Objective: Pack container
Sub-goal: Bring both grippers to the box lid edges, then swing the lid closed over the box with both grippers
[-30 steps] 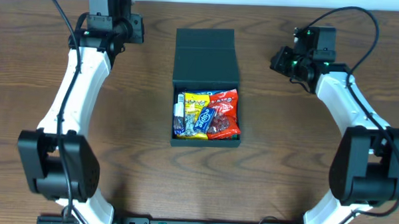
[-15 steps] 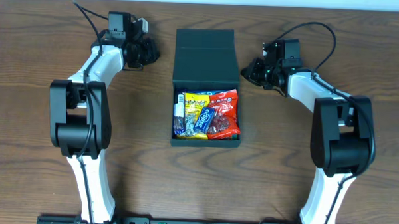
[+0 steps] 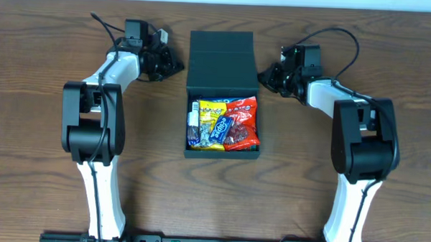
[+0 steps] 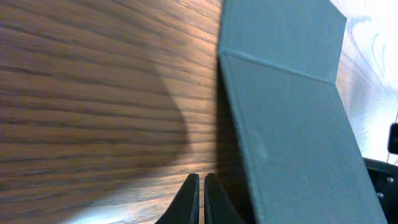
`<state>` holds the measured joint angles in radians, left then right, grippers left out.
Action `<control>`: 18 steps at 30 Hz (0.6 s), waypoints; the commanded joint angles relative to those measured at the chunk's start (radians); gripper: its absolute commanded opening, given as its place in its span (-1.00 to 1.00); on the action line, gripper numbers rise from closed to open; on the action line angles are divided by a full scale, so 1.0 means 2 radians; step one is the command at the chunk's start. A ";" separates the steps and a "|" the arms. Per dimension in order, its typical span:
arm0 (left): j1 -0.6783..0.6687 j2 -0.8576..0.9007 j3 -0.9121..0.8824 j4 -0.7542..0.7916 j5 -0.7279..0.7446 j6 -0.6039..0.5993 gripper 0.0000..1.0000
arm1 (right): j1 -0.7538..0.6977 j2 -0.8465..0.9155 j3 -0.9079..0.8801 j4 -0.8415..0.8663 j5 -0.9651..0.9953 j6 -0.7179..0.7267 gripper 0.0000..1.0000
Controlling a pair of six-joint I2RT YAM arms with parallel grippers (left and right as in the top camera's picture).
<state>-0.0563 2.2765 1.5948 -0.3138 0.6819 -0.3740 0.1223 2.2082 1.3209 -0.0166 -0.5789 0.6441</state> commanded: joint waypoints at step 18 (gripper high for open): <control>-0.011 0.028 0.059 -0.039 0.088 0.014 -0.88 | 0.003 0.005 0.004 0.095 -0.120 -0.010 -0.97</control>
<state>-0.0803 2.3249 1.6581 -0.3660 0.8062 -0.3870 0.1276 2.2116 1.3209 0.1532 -0.7113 0.6430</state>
